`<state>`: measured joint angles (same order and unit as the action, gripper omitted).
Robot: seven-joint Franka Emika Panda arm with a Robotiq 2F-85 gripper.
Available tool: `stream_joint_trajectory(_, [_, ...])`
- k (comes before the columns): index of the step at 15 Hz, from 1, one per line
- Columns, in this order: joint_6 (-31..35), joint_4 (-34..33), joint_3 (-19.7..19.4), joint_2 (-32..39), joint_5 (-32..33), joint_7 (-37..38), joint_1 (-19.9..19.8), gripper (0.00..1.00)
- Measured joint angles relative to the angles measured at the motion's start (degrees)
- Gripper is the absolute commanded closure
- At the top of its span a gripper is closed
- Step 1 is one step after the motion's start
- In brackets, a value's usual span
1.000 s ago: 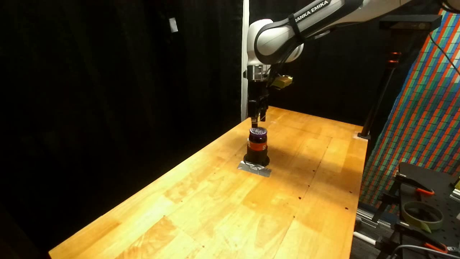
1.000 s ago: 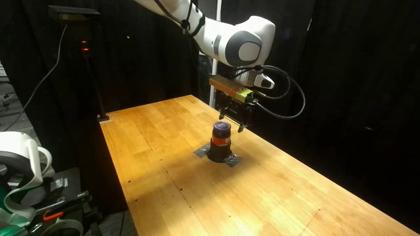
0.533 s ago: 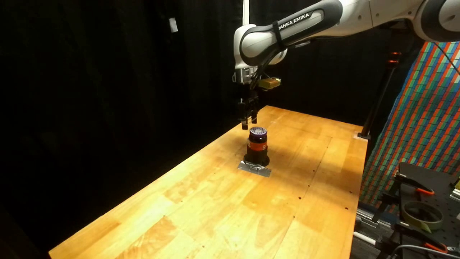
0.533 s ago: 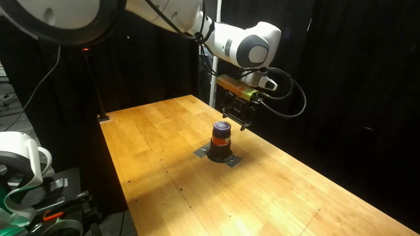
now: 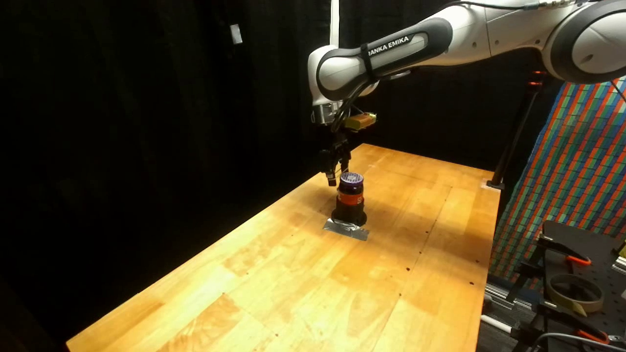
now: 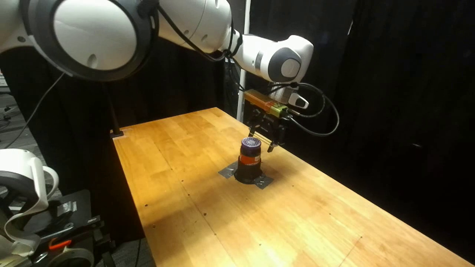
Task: Put the rubber band on the jar.
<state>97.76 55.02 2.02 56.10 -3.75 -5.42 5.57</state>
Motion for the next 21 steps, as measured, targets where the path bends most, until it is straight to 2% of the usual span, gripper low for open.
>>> stream_joint_trajectory(12, [-8.5, -2.3, 0.0, 1.4, 4.0, 0.0, 1.6, 0.00])
stream_joint_trajectory(17, [-7.9, 0.1, -0.1, 0.6, 5.0, -0.9, 1.9, 0.00])
stream_joint_trajectory(21, [-3.6, 6.1, -0.5, -2.8, 5.0, -0.9, 1.8, 0.00])
